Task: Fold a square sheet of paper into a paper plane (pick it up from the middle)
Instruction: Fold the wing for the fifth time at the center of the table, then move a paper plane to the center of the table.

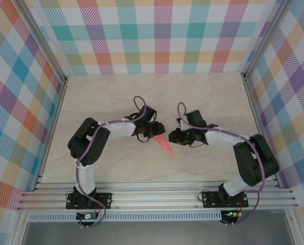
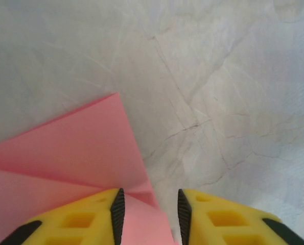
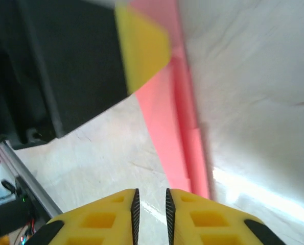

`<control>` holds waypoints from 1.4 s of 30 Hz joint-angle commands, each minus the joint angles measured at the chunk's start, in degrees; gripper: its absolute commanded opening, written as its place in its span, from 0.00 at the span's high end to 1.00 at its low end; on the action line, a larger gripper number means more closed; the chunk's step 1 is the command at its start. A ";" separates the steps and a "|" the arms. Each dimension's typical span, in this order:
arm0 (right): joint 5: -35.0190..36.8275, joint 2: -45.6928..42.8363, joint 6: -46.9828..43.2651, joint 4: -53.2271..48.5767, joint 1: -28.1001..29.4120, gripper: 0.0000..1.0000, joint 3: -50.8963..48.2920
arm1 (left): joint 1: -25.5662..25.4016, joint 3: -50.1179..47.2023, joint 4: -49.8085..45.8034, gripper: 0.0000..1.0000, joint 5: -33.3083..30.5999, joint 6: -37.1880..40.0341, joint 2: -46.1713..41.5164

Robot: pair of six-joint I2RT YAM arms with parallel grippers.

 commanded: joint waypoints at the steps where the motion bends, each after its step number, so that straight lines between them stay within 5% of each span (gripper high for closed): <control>1: 7.25 -5.27 -2.55 -3.39 -3.44 0.66 -2.01 | -0.94 4.54 -10.97 0.48 -6.45 1.44 -7.01; 4: 5.92 -6.02 -1.66 -3.09 -6.12 0.46 -2.30 | -2.52 6.26 -18.51 0.35 -13.02 -0.18 -10.47; 11: -2.28 -3.01 -0.52 3.17 -6.96 0.43 -3.49 | -6.29 14.27 -35.28 0.27 -18.85 -8.14 -6.65; 18: 1.57 -6.32 -0.21 3.54 -6.96 0.34 -6.35 | -10.23 24.09 -42.51 0.26 -19.60 -11.37 2.89; 27: 1.16 -8.46 -1.14 3.77 -6.95 0.07 -8.22 | -10.65 28.28 -45.90 0.25 -20.04 -13.44 6.58; 42: -0.68 -7.16 -0.52 3.97 -6.93 0.08 -8.54 | -8.35 26.47 -43.61 0.24 -16.79 -14.96 7.10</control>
